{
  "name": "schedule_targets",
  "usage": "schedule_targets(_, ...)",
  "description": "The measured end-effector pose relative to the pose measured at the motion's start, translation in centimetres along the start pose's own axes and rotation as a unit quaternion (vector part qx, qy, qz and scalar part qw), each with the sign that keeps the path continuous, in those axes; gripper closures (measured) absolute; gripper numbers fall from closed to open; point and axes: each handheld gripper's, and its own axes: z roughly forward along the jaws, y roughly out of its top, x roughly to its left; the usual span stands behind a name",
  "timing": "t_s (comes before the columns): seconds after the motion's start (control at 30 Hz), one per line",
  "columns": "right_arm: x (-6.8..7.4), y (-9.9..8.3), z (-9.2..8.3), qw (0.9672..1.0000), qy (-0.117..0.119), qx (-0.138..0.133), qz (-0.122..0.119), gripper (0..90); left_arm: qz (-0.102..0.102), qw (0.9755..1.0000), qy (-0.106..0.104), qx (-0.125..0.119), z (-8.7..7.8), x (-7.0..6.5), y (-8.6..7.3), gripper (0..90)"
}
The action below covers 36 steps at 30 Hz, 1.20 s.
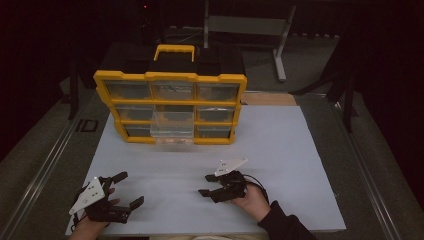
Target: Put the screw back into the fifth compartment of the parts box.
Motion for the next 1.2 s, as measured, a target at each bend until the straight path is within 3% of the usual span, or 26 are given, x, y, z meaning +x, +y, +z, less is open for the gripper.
schedule_targets(0.17, 0.2, -0.6, 0.5, 0.9997, 0.018, 0.017, -0.001, 54.5, 0.000, 1.0000, 0.000, 0.000, 0.0, 0.0, 0.0, 1.2)
schedule_targets(0.3, 0.4, -1.0, 0.8, 0.9992, 0.016, 0.035, -0.015, 60.5, 0.000, 1.0000, 0.000, 0.000, 0.0, 0.0, 0.0, 1.1)
schedule_targets(0.53, 0.5, -1.2, 1.2, 0.9970, -0.001, 0.060, -0.049, 68.5, 0.001, 1.0000, 0.000, 0.001, 0.0, 0.0, 0.0, 1.2)
schedule_targets(0.9, 0.5, -1.6, 1.9, 0.9946, -0.019, 0.076, -0.068, 77.6, 0.002, 1.0000, 0.000, 0.001, 0.0, 0.0, 0.0, 1.1)
schedule_targets(1.07, 0.7, -1.7, 1.9, 0.9942, -0.025, 0.077, -0.071, 87.4, 0.002, 1.0000, 0.000, 0.002, 0.0, -0.1, 0.0, 1.1)
schedule_targets(1.2, 0.4, -1.6, 1.9, 0.9950, -0.018, 0.079, -0.058, 87.8, 0.001, 1.0000, 0.000, 0.002, 0.0, -0.1, 0.0, 1.1)
